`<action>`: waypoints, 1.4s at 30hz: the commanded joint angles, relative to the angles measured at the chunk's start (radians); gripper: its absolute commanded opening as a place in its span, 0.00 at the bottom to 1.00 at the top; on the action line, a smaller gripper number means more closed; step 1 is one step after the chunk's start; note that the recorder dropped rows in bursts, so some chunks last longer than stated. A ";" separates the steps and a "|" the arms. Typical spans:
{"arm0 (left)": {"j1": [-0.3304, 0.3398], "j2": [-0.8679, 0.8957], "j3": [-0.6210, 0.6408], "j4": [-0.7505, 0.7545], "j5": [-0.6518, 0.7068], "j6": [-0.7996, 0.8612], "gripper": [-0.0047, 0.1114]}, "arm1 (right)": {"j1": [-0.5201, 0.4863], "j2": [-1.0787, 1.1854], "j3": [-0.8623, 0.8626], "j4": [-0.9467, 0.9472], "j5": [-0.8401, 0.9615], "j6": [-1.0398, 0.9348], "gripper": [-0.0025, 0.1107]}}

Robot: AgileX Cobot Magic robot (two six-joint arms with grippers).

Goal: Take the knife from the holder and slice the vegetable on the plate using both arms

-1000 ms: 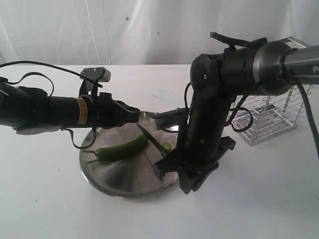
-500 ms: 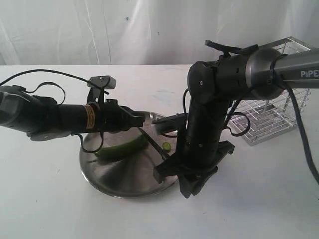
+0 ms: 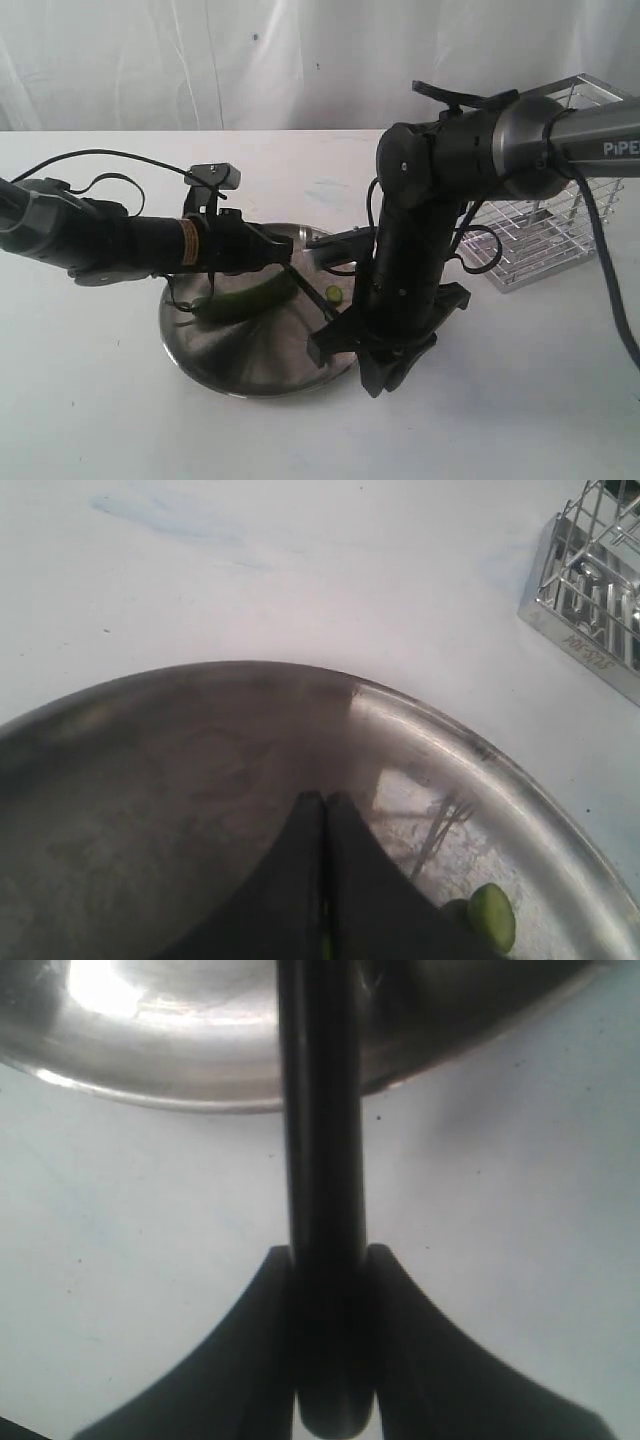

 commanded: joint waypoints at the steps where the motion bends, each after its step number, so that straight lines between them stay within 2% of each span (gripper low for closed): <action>1: -0.001 0.013 0.009 0.065 0.133 -0.022 0.04 | -0.006 -0.001 -0.006 -0.007 -0.007 0.005 0.02; 7: -0.001 0.013 0.009 0.116 0.230 -0.135 0.04 | -0.006 -0.001 -0.006 -0.005 -0.006 0.009 0.02; 12: -0.001 0.013 0.007 0.182 0.255 -0.203 0.04 | -0.006 -0.001 -0.006 -0.001 -0.004 0.011 0.02; 15: -0.001 0.013 -0.008 0.289 0.267 -0.299 0.04 | -0.006 -0.001 -0.006 -0.001 -0.002 0.013 0.02; 18: -0.001 0.013 -0.034 0.477 0.267 -0.458 0.04 | -0.006 -0.001 -0.006 -0.005 -0.002 0.013 0.02; 22: -0.001 0.013 -0.075 0.680 0.207 -0.656 0.04 | -0.006 -0.001 -0.006 -0.036 -0.002 0.013 0.02; 27: -0.001 0.013 -0.117 0.690 0.082 -0.738 0.04 | -0.006 -0.001 -0.006 -0.075 0.005 0.013 0.02; 33: -0.001 0.013 -0.143 0.690 0.037 -0.731 0.04 | -0.006 -0.001 -0.006 -0.077 0.024 0.023 0.02; 38: -0.001 0.013 -0.143 0.690 0.027 -0.640 0.04 | -0.006 -0.001 -0.006 -0.077 0.019 0.032 0.02; 42: -0.001 0.011 -0.143 0.603 -0.050 -0.519 0.04 | -0.006 -0.001 -0.006 -0.077 0.019 0.032 0.02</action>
